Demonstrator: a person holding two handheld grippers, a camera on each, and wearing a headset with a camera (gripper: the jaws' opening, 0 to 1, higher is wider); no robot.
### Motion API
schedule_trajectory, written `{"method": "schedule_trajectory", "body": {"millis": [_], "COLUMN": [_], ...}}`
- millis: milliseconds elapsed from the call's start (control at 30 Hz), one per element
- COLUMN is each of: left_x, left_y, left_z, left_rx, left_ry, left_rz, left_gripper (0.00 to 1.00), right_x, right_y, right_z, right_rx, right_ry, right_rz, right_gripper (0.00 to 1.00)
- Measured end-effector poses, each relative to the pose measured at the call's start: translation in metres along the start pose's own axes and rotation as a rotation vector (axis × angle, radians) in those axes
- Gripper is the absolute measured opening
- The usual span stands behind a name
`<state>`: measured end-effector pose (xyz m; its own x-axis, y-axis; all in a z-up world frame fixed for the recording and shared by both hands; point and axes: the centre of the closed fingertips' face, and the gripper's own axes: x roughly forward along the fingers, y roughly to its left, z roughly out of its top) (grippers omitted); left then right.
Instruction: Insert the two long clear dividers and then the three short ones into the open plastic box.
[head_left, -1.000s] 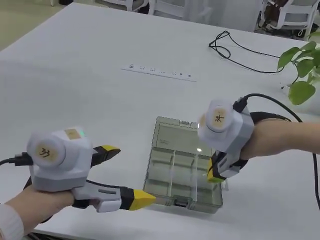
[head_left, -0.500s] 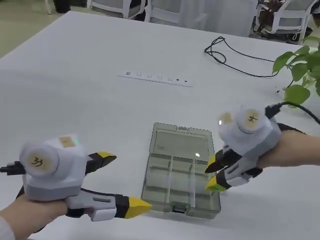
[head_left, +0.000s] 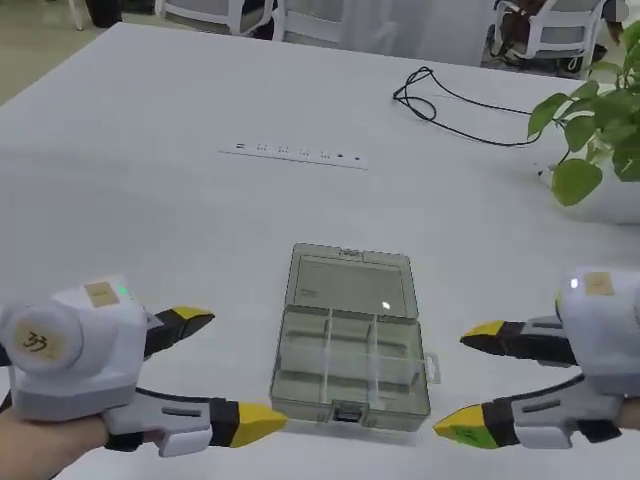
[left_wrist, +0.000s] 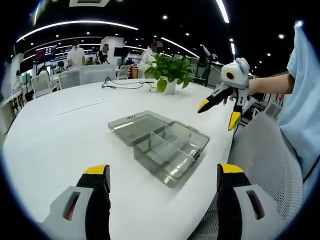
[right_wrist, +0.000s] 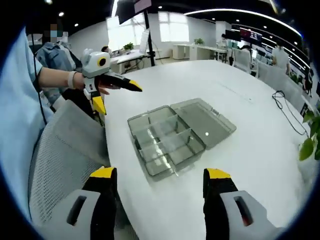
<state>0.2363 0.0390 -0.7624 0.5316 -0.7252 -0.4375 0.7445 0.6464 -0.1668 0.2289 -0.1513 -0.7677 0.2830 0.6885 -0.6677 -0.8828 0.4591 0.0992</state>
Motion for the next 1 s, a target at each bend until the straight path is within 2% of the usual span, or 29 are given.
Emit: {"method": "schedule_trajectory", "body": {"millis": [167, 333, 500, 667, 800, 867, 900, 933, 1000], "left_x": [-0.005, -0.009, -0.014, -0.018, -0.021, -0.022, -0.023, -0.023, -0.024], "left_y": [-0.001, -0.002, -0.006, -0.011, -0.015, -0.017, -0.018, -0.019, -0.019], "left_z": [0.003, 0.005, 0.006, 0.002, -0.003, -0.005, -0.006, -0.007, -0.007], "left_rx": [0.012, 0.015, 0.024, 0.043, 0.051, 0.051, 0.049, 0.051, 0.05], "left_ry": [-0.005, -0.013, -0.02, -0.003, 0.014, 0.02, 0.023, 0.022, 0.022], "left_rz": [0.014, 0.026, 0.042, 0.047, 0.051, 0.051, 0.051, 0.052, 0.056], "left_gripper": [0.9, 0.92, 0.95, 1.0, 1.0, 1.0, 1.0, 1.0, 1.0], "right_x": [-0.013, -0.024, -0.036, -0.041, -0.042, -0.043, -0.043, -0.045, -0.048], "right_y": [0.003, 0.002, 0.004, 0.008, 0.013, 0.015, 0.017, 0.016, 0.015], "right_z": [-0.017, -0.022, -0.028, -0.038, -0.046, -0.047, -0.049, -0.048, -0.047], "right_rx": [0.067, 0.108, 0.128, 0.139, 0.159, 0.167, 0.153, 0.132, 0.143], "right_ry": [-0.032, -0.081, -0.108, -0.108, -0.115, -0.126, -0.102, -0.104, -0.125], "right_rz": [-0.048, -0.105, -0.139, -0.156, -0.171, -0.174, -0.177, -0.189, -0.192], "right_gripper": [0.81, 0.92, 1.0, 1.0, 1.0, 1.0, 1.0, 1.0, 1.0]}}
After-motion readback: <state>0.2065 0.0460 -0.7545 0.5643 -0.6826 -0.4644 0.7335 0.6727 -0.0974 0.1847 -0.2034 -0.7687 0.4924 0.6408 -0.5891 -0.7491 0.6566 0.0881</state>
